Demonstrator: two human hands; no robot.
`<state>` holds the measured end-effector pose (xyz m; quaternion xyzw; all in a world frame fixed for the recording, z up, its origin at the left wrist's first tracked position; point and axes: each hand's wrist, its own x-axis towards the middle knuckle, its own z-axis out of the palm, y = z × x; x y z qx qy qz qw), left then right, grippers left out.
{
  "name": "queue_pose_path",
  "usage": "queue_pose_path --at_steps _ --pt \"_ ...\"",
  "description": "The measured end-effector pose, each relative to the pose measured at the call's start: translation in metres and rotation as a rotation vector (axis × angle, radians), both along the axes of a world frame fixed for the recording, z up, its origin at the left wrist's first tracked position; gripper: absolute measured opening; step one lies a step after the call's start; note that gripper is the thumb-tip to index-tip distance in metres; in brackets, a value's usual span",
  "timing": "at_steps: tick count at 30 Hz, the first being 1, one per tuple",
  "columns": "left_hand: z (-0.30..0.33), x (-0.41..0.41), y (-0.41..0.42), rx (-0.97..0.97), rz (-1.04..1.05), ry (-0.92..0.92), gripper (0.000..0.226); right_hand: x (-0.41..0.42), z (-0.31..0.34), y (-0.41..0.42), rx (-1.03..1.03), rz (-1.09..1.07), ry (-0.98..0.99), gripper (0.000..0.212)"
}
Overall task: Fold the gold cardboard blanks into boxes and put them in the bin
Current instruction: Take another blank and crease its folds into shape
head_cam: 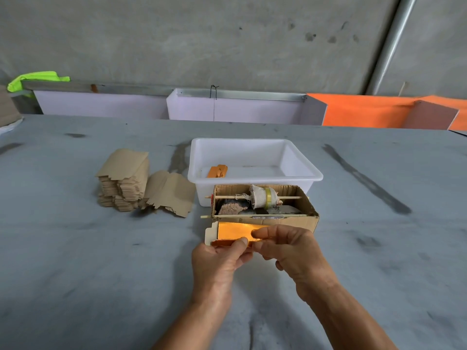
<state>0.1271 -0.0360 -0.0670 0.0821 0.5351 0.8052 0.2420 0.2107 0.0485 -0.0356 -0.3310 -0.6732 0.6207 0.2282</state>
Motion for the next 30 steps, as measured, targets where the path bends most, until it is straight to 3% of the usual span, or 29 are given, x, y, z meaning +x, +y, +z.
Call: queue_pose_path --at_steps 14,21,23,27,30 --pt "-0.001 -0.002 -0.002 0.002 -0.060 -0.020 0.017 -0.002 0.011 0.001 -0.023 0.023 -0.070 0.017" --pt "0.000 0.002 0.001 0.013 -0.074 -0.031 0.036 -0.003 0.019 0.000 -0.002 0.041 -0.154 0.016" --pt "0.000 0.004 0.002 0.004 -0.044 -0.063 0.036 -0.004 0.020 -0.001 0.019 0.042 -0.180 0.016" --pt "0.000 0.007 0.006 0.000 0.032 -0.179 0.014 -0.005 0.018 -0.004 0.060 0.059 -0.211 0.017" --pt "-0.002 0.007 0.009 -0.039 0.064 -0.256 0.021 -0.004 0.015 -0.006 0.095 0.076 -0.232 0.018"
